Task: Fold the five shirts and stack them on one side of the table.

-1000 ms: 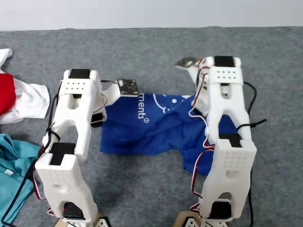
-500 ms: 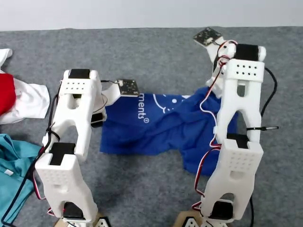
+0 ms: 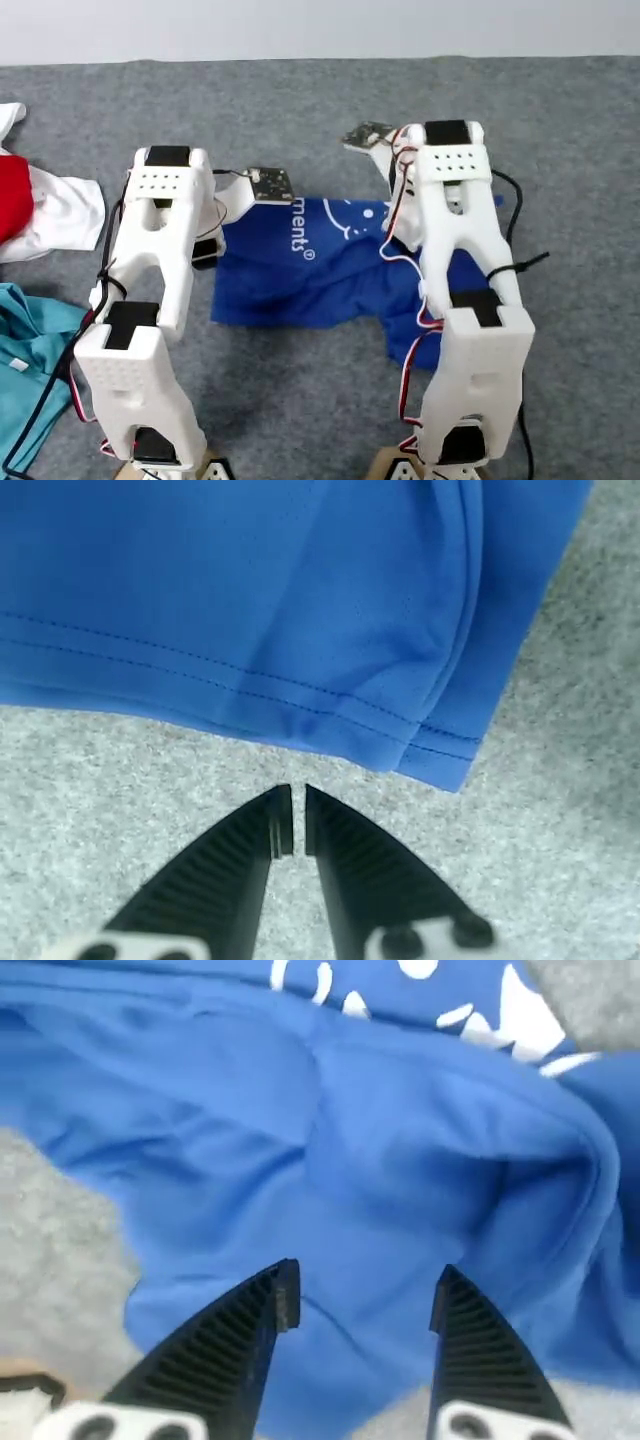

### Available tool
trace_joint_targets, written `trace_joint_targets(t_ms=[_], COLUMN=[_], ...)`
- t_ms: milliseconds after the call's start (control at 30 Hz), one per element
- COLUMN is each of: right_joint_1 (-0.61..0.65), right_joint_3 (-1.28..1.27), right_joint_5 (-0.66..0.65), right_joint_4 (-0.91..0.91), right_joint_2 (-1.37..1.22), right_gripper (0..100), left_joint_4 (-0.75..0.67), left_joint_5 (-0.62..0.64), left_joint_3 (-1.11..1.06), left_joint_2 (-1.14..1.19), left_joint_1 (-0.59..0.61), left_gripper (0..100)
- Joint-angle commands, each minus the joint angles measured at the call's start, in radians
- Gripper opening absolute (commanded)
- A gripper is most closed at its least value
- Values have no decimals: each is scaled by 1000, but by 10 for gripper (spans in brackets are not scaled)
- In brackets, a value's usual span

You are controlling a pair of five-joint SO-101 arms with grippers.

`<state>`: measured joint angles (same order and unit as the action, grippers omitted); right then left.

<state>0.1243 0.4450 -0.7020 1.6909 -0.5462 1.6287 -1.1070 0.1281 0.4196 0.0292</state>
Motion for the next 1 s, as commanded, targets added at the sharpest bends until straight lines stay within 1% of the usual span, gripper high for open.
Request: trace_joint_targets(t_ms=[0, 367, 467, 533, 600, 767, 900, 967], right_joint_1=[-27, -90, -102, -107, -116, -120, -127, -131], right_joint_3=[5, 5, 5, 5, 5, 5, 5, 5], right_joint_5=[8, 8, 6, 6, 5, -89, -114, -127], right_joint_4=[-54, -206, -211, -199, -199, -128, -50, -27], right_joint_2=[-35, -79, -79, -77, -70, -41, -2, 19], right_gripper=[226, 219, 158, 100, 66, 61, 59, 43], left_joint_4=[-12, -11, -11, -11, -11, -11, -12, -12], left_joint_5=[5, 6, 6, 6, 6, 6, 6, 6], left_joint_3=[4, 4, 4, 4, 4, 4, 4, 4], left_joint_2=[-63, -63, -63, -63, -63, -61, -61, -61], left_joint_1=[2, 2, 2, 2, 2, 2, 0, -2], left_gripper=[29, 29, 29, 29, 29, 29, 29, 29])
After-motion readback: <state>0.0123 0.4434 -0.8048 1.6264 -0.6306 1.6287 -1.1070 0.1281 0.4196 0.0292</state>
